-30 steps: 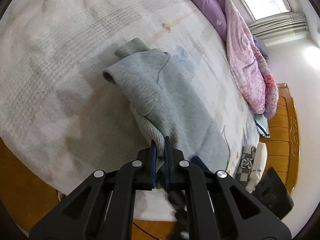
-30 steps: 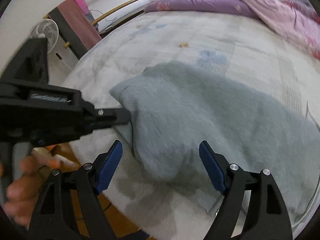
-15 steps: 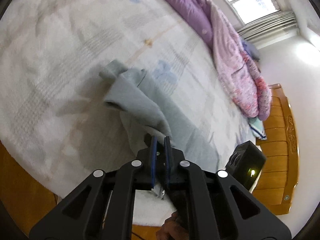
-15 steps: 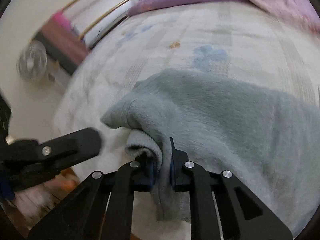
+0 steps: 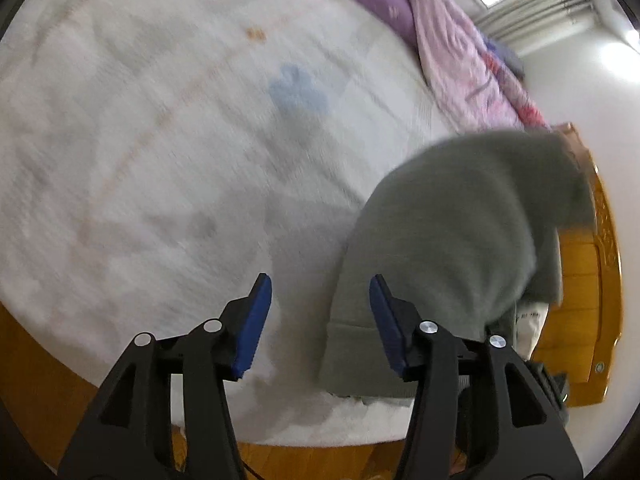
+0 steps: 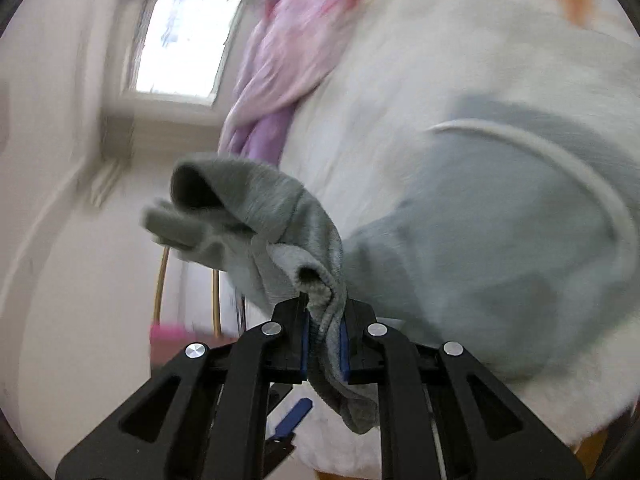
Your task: Fold large clothes
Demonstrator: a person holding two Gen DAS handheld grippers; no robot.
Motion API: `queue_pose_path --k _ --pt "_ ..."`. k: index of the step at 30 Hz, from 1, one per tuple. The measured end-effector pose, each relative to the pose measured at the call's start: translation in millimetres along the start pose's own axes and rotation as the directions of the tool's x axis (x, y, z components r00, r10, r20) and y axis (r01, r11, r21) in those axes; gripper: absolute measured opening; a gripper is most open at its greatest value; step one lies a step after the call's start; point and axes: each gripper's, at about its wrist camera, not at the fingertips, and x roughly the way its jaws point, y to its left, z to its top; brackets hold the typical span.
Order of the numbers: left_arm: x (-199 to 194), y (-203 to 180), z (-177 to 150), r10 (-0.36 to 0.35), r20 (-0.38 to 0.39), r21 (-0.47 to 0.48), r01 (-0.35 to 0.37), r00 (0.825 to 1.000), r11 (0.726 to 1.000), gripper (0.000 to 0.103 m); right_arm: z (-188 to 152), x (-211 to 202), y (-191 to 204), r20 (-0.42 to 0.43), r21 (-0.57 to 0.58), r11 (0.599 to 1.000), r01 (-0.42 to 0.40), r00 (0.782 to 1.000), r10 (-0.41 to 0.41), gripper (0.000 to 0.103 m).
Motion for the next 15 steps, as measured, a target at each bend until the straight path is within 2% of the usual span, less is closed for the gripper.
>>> queue_pose_path --k 2,6,8,10,12,15 --pt "17 -8 -8 0.007 -0.036 0.011 -0.007 0.999 1.000 0.065 6 -17 -26 0.028 0.056 0.998 0.041 0.999 -0.042 0.010" --pt "52 -24 -25 0.024 -0.118 0.064 -0.016 0.993 0.998 0.068 16 -28 -77 0.029 0.165 0.973 0.162 0.985 -0.169 0.010" --pt "64 -31 -31 0.030 -0.143 0.079 -0.019 0.989 0.997 0.069 21 -28 -95 0.007 0.222 0.960 0.172 0.984 -0.177 0.011" --pt "67 -42 -35 0.030 -0.140 0.108 -0.015 0.990 0.994 0.069 28 -31 -95 0.004 0.220 0.955 0.197 0.979 -0.203 0.017" --pt "66 -51 -37 0.033 -0.127 0.131 -0.016 0.991 0.991 0.069 34 -36 -89 -0.015 0.200 0.955 0.221 0.975 -0.222 0.018" --pt "55 -69 -36 0.005 -0.096 0.171 0.011 0.995 0.985 0.069 47 -52 -70 -0.020 0.112 0.942 0.316 0.949 -0.316 0.030"
